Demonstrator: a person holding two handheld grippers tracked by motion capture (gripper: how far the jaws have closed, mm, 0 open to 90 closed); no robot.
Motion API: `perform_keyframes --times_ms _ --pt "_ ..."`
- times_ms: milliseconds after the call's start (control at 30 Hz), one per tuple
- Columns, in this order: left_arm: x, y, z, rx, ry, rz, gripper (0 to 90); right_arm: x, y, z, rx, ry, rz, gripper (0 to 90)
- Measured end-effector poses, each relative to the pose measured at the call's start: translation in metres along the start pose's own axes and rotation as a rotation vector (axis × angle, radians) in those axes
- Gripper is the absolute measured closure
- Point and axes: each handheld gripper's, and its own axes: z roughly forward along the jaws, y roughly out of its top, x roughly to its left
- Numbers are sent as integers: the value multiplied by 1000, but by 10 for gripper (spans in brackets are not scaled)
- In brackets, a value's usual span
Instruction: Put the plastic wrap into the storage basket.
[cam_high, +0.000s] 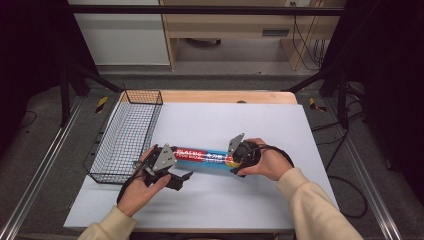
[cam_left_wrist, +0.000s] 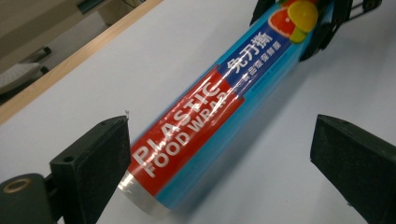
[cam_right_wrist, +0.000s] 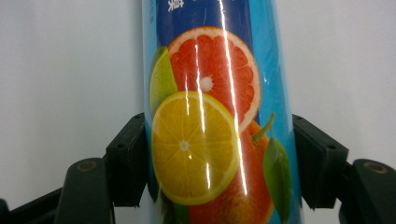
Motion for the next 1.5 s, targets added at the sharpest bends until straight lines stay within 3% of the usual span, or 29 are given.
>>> perform_keyframes --times_ms 133,267,400,567,800,1033,1500 --pt "10 20 10 35 -53 87 48 -4 -2 -17 -2 -18 -37 311" --pt "16 39 24 78 -112 200 45 -9 -1 -37 8 -29 -75 311" --pt "23 55 37 122 -143 263 48 -17 2 -54 21 -63 -103 312" --pt "27 70 49 153 -114 320 58 -25 7 -71 15 -91 -111 312" --pt "31 82 53 191 -91 381 115 -26 13 -82 24 -118 -142 311" --pt "32 83 58 250 -104 407 204 -26 20 -86 20 -129 -156 311" --pt "35 85 63 287 -114 420 271 -22 33 -89 24 -147 -194 312"
